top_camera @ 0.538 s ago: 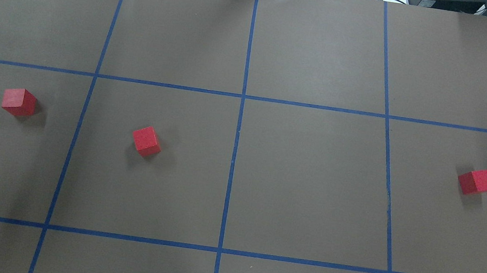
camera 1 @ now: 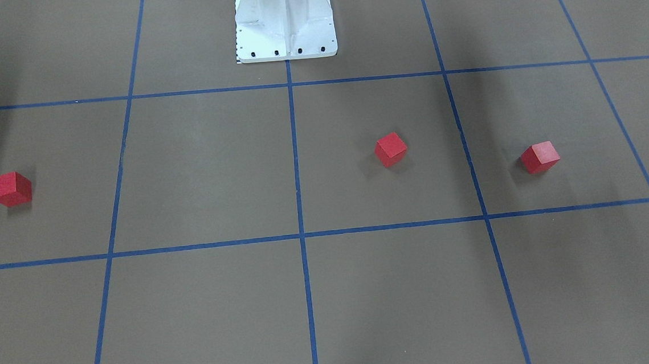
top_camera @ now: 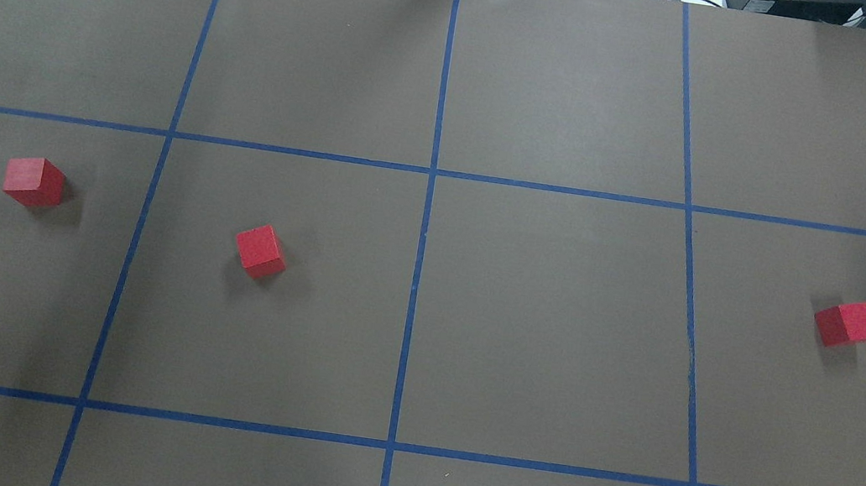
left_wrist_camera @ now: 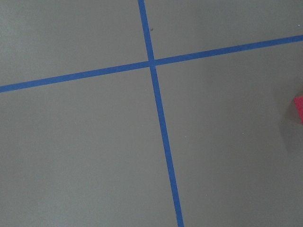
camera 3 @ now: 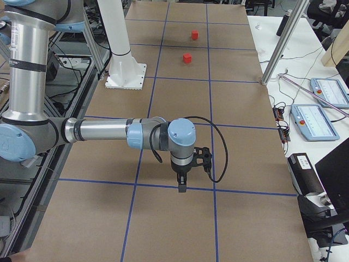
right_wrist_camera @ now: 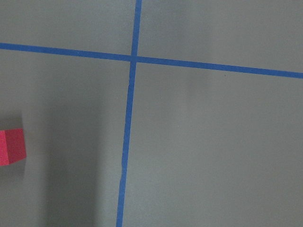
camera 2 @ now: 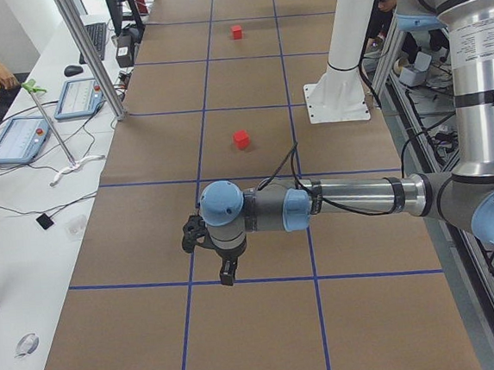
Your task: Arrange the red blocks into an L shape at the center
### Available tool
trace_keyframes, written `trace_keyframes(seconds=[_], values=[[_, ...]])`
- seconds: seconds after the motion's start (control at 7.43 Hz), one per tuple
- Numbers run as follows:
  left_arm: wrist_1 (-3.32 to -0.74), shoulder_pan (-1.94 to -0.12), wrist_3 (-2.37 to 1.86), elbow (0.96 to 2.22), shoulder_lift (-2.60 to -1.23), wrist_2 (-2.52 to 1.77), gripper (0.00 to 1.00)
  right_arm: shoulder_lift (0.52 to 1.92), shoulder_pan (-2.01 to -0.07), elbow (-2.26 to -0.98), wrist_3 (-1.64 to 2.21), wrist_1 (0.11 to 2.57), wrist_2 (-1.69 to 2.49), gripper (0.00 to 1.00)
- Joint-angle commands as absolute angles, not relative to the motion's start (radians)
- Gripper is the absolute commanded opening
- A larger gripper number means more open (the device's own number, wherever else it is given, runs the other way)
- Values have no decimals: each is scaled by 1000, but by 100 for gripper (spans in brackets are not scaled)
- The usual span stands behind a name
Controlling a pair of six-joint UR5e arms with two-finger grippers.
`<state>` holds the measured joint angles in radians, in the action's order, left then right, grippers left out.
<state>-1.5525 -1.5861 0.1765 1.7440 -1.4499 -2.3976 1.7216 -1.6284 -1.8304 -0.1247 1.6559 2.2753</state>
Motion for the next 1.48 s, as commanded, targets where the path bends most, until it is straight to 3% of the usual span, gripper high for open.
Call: trace_keyframes(seconds=[0.0, 0.4, 0.81, 0.94, 1.35], values=[[-1557, -1586, 164, 1746, -1466, -2402, 100, 1704, -1626, -1862, -120, 1622, 2304, 100], [-1600, -1588, 169, 1749, -1610, -2401, 100, 1721, -1626, -1784, -107, 1240, 2364, 100], [-1721, -1585, 94, 1724, -1669, -2407, 100, 1663, -1617, -1770, -60, 1233, 2436, 100], [-1792, -1585, 88, 1689, -1669, -2408, 100, 1657, -1565, -1775, -51, 1173, 2436, 100], [-1959, -1583, 26, 1657, -1632, -2401, 100, 1584, -1274, -1793, 498, 1005, 2335, 100]])
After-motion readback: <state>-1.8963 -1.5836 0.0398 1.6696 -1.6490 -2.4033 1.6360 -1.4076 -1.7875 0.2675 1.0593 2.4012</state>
